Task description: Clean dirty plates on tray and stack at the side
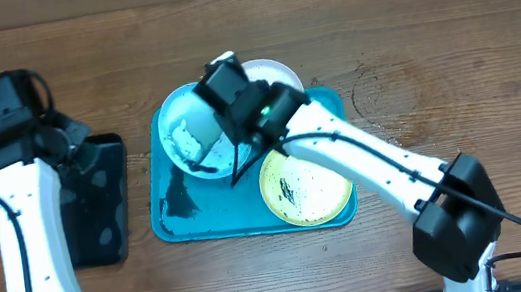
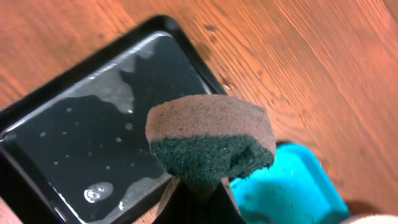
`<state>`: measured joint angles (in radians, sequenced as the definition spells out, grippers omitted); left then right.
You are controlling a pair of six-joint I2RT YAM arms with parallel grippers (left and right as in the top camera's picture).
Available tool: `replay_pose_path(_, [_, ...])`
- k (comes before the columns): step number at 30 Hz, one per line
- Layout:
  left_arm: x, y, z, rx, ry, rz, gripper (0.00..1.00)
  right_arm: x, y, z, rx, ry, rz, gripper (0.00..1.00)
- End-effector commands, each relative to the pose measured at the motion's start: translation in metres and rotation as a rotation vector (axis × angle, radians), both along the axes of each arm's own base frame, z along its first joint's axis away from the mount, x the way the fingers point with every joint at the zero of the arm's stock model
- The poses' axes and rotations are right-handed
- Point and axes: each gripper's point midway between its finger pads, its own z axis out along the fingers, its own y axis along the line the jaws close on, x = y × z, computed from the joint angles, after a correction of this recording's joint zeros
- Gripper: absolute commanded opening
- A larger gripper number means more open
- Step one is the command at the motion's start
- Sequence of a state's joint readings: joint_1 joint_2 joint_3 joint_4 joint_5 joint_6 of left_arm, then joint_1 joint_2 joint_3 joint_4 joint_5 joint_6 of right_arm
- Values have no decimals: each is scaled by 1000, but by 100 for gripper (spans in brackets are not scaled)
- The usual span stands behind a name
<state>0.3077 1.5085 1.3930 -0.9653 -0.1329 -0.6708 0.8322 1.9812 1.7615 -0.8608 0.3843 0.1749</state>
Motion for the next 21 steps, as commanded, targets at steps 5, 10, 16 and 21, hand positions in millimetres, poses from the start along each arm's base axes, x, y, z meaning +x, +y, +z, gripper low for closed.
replay_pose_path(5, [-7,24,2,-21,-16,81,4,2,8,91,-325,-459,26,4])
replay_pose_path(10, [-8,27,2,-19,-15,88,4,-15,30,125,-457,-619,74,4])
replay_pose_path(16, [-9,28,2,-18,-14,90,4,-21,32,141,-571,-678,86,4])
replay_pose_path(21, [-9,28,2,-17,-13,86,4,-21,32,142,-595,-679,100,4])
